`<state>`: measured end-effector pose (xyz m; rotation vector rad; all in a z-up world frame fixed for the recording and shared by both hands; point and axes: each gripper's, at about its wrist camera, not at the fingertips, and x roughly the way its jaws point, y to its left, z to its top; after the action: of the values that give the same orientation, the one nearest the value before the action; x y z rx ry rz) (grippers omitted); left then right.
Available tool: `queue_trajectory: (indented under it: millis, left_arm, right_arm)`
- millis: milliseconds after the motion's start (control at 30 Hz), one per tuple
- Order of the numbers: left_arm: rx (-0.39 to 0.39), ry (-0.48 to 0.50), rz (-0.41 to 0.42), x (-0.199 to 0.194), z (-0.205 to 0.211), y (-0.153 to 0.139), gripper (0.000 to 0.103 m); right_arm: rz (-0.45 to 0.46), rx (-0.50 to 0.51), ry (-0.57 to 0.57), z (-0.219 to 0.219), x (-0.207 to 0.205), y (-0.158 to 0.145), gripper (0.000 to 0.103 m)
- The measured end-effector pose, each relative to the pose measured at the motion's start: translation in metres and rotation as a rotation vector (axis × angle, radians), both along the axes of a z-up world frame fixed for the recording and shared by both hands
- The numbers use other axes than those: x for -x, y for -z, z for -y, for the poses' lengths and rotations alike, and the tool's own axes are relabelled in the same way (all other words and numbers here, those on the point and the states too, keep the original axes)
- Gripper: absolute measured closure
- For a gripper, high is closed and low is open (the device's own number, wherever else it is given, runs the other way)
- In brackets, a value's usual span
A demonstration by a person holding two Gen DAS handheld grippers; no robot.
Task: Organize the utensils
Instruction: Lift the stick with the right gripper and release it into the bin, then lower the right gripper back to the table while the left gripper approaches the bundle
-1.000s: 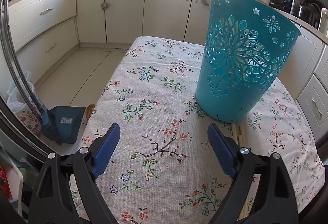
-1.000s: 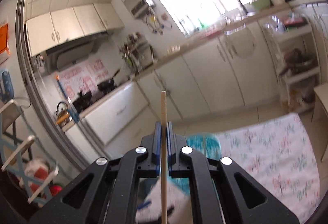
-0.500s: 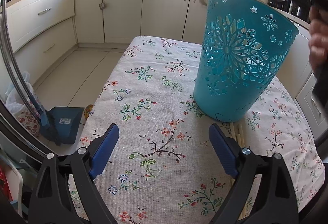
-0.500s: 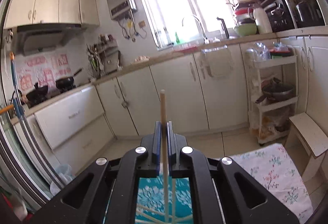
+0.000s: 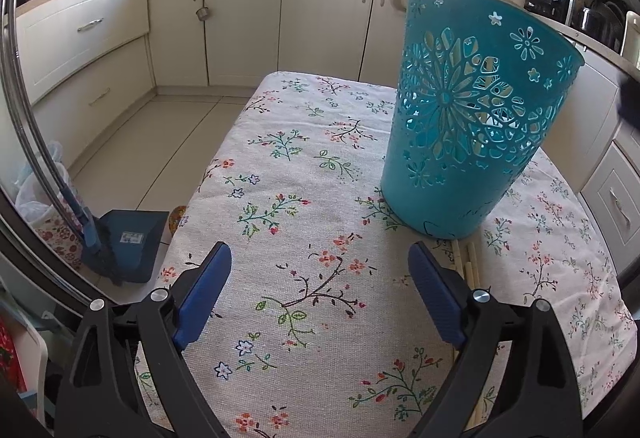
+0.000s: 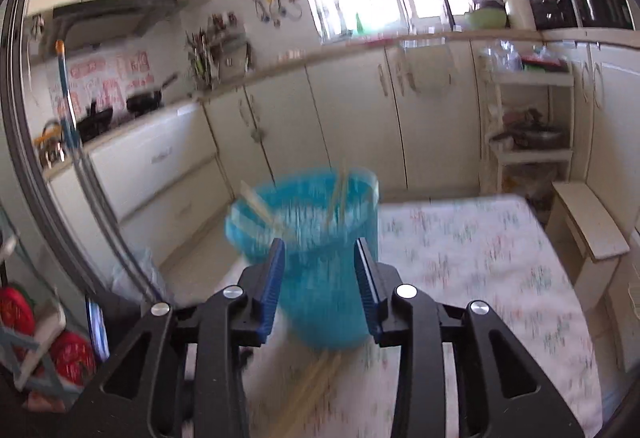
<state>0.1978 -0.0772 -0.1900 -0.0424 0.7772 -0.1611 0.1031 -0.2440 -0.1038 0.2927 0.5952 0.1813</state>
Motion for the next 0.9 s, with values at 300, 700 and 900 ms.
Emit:
queue_trajectory:
  millis: [300,700,900]
  left_arm:
    - [-0.015,0.002,0.012,0.003,0.002,0.0,0.015]
    - [-0.007,0.006,0.008,0.003,0.001,0.0,0.014]
    - [-0.02,0.011,0.0,0.001,0.003,0.001,0.014]
  right_arm:
    - [-0.282,-0.015,-0.026,-0.02,0.001,0.075,0.071]
    - [-0.343,0.078,-0.024,-0.044,-0.025,0.095,0.074]
    - [-0.344,0.127,-0.037,-0.049,-0.027,0.096,0.076]
